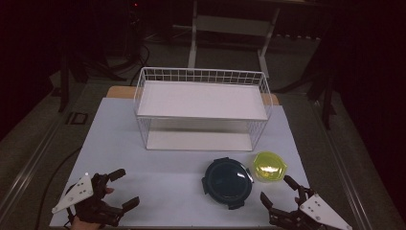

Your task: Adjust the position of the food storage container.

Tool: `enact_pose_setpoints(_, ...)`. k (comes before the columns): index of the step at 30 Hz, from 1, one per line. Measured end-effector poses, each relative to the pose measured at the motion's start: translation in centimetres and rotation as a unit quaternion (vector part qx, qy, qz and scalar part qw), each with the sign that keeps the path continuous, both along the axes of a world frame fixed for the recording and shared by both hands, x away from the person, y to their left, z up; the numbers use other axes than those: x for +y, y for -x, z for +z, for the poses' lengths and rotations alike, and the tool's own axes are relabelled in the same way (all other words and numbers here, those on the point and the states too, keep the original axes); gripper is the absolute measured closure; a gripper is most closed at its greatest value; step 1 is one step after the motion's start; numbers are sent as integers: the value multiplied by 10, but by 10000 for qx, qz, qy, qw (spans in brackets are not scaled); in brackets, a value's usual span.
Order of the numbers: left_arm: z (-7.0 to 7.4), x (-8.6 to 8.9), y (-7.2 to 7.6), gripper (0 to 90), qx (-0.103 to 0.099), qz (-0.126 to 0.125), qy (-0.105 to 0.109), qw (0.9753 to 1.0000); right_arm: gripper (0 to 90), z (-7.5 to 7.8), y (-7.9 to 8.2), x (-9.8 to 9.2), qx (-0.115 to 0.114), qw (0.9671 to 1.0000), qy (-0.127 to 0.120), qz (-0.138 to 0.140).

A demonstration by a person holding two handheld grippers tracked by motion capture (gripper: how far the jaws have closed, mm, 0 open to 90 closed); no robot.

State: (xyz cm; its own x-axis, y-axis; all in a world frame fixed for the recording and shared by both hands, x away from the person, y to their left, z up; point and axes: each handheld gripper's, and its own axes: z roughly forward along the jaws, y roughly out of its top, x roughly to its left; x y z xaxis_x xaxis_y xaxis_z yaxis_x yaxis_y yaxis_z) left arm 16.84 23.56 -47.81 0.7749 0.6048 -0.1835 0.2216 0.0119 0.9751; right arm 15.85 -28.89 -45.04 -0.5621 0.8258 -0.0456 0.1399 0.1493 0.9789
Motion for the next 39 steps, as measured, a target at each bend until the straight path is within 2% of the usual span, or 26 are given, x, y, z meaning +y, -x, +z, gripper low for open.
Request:
enact_pose_setpoints(4, 2, 0, 1, 0, -34, -8, 18, 10000, 97, 8, 2, 4, 14, 9999, -124, -62)
enact_pose_setpoints(8, 3, -1, 1, 0, -63, -33, 9, 10000, 97, 18, 5, 4, -153, 9993, -244, 222)
enact_pose_setpoints(9, 3, -1, 1, 0, -65, -35, 9, 10000, 97, 21, 6, 6, -219, 9995, -158, 153)
enact_pose_setpoints(11, 3, -1, 1, 0, -63, -35, 11, 10000, 98, 23, 6, 6, -226, 9995, -111, 182)
enact_pose_setpoints(12, 3, -1, 1, 0, -63, -35, 7, 10000, 144, 26, 3, 7, -143, 9997, 26, 213)
enact_pose_setpoints(14, 2, -1, 1, 0, -53, -47, 1, 10000, 177, 26, -2, 6, 62, 9992, 121, 369)
enact_pose_setpoints(16, 2, -2, 1, 0, -48, -52, 15, 10000, 251, 24, -7, 4, 153, 9985, 331, 403)
enact_pose_setpoints(17, 2, -2, 1, 0, -50, -52, 14, 10000, 258, 23, -9, 3, 236, 9983, 333, 426)
enact_pose_setpoints(19, 2, -3, 1, 0, -51, -55, 0, 10000, 335, 19, -15, -1, 415, 9974, 314, 502)
enact_pose_setpoints(20, 2, -3, 1, 0, -51, -55, 0, 10000, 335, 19, -15, -1, 415, 9974, 314, 502)
enact_pose_setpoints(22, 2, -3, 1, 0, -48, -66, -18, 10000, 409, 12, -20, -4, 595, 9962, 338, 535)
enact_pose_setpoints(23, 2, -4, 1, 0, -51, -70, -32, 10000, 478, 5, -25, -7, 748, 9949, 418, 540)
enact_pose_setpoints(31, 2, -6, 0, 0, -53, -107, -52, 9999, 806, -25, -47, -11, 1327, 9867, 690, 630)
enact_pose_setpoints(33, 1, -6, 0, 0, -43, -112, -43, 9999, 881, -31, -52, -11, 1406, 9853, 741, 627)
enact_pose_setpoints(39, 1, -6, 0, 0, -44, -110, -44, 9999, 898, -41, -67, -5, 1558, 9819, 821, 697)
